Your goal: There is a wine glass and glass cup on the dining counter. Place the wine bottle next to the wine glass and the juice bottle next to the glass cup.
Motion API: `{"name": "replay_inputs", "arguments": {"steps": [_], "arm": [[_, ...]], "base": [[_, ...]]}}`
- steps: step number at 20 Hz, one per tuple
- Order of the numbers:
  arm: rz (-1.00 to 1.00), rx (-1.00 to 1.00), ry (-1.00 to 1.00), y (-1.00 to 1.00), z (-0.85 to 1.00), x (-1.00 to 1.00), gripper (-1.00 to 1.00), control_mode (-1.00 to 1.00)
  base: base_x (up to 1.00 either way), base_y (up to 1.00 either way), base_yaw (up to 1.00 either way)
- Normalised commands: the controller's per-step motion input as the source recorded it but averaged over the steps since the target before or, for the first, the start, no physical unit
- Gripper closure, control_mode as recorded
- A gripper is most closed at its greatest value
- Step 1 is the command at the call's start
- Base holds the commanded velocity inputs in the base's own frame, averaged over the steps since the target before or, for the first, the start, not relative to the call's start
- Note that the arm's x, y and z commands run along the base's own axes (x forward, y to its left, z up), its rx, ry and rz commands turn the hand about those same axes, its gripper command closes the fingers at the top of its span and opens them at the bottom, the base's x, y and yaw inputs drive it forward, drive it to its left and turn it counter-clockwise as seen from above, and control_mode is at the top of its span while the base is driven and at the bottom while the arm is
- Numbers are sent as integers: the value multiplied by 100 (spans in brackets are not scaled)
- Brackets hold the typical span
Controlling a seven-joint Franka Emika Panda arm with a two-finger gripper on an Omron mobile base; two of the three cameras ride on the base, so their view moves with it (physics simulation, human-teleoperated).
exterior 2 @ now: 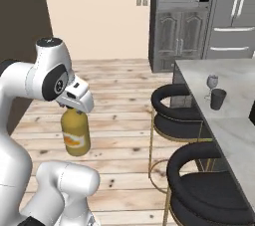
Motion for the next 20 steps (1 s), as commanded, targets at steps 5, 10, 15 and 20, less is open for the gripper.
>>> {"name": "replay_inputs", "arguments": {"steps": [5, 10, 15, 20], "arm": [[0, 0, 0, 0, 0, 0, 100, 100], [0, 0, 0, 0, 0, 0, 100, 100], [0, 0, 0, 0, 0, 0, 100, 100], [0, 0, 0, 0, 0, 0, 100, 100]], "base": [[80, 35, -28], [68, 35, -39], [47, 28, -59], [38, 24, -64]]}}
